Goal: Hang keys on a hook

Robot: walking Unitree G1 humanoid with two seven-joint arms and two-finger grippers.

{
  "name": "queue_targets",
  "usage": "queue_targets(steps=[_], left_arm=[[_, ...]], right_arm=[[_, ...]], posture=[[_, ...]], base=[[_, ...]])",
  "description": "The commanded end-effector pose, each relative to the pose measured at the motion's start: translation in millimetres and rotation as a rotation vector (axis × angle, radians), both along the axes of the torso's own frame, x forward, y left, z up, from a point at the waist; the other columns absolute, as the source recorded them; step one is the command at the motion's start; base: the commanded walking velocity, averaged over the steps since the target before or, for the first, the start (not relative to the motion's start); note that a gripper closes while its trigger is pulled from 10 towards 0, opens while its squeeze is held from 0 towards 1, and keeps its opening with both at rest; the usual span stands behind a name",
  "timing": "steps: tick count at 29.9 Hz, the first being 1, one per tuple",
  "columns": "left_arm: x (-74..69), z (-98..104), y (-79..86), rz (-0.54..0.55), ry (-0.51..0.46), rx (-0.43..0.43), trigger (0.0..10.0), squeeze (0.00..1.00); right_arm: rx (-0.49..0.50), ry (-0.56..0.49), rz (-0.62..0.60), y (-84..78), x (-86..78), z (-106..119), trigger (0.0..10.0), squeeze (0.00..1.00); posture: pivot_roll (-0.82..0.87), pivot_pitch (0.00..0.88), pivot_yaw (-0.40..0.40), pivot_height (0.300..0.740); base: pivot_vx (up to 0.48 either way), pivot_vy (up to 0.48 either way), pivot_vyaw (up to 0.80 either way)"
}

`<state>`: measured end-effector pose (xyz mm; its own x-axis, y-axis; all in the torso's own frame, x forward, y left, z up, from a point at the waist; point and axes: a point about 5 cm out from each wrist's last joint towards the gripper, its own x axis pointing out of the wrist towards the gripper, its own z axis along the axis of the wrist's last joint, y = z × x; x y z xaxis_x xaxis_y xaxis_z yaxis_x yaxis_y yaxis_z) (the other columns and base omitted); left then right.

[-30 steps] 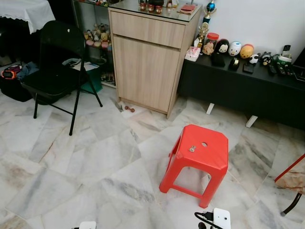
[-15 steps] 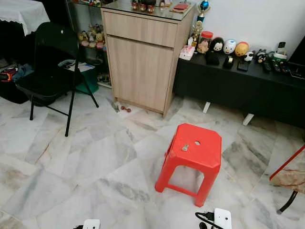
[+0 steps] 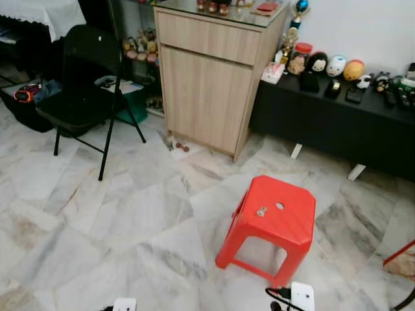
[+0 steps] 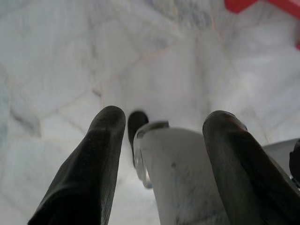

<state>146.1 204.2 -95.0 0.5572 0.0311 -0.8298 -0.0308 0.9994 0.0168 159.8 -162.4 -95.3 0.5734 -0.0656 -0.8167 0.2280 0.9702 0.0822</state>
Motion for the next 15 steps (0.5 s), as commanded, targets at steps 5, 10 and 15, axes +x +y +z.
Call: queue_targets(steps=[5,10,15], left_arm=[[-3.2,-2.2,-5.5,-0.016,0.016,-0.013,10.0,0.0],[-1.7,-1.9,-6.8,-0.017,0.012,-0.016,10.0,0.0],[-1.3,-1.8,-7.2,-0.018,0.01,-0.016,10.0,0.0]], right_arm=[[-0.009,0.002,-0.014,-5.2,-2.2,-0.5,10.0,0.0],[-0.009,0.002,-0.016,-5.3,-2.1,-0.4,10.0,0.0],[-0.008,0.001,-0.02,-5.6,-2.2,-0.4,10.0,0.0]], posture=[[0.09,0.0,-0.093,0.74],[0.08,0.0,-0.093,0.74],[0.08,0.0,-0.093,0.74]], base=[[0.294,0.0,0.0],[0.292,0.0,0.0],[0.294,0.0,0.0]])
